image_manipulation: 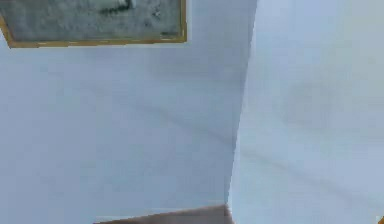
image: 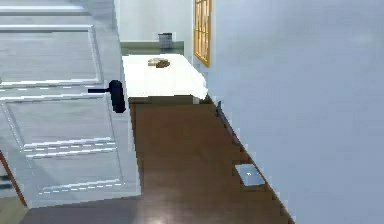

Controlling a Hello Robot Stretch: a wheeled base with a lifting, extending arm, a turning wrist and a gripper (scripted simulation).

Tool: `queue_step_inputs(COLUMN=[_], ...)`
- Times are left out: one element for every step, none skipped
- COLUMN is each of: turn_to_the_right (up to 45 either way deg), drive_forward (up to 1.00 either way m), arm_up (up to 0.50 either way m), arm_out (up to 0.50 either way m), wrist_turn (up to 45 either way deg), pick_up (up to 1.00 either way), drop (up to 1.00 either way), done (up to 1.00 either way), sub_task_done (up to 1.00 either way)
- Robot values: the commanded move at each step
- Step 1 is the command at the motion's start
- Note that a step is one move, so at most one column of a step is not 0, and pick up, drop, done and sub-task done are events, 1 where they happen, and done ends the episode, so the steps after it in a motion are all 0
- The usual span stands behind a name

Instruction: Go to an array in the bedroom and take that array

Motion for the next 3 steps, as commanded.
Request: queue_step_inputs(turn_to_the_right=[0.0,-6.0,0.0], drive_forward=[1.0,0.0,0.2], arm_up=[0.0,0.0,0.0], arm_out=[0.0,0.0,0.0], wrist_turn=[0.0,0.0,0.0], pick_up=[0.0,0.0,0.0], drop=[0.0,0.0,0.0], done=[0.0,0.0,0.0], sub_task_done=[0.0,0.0,0.0])
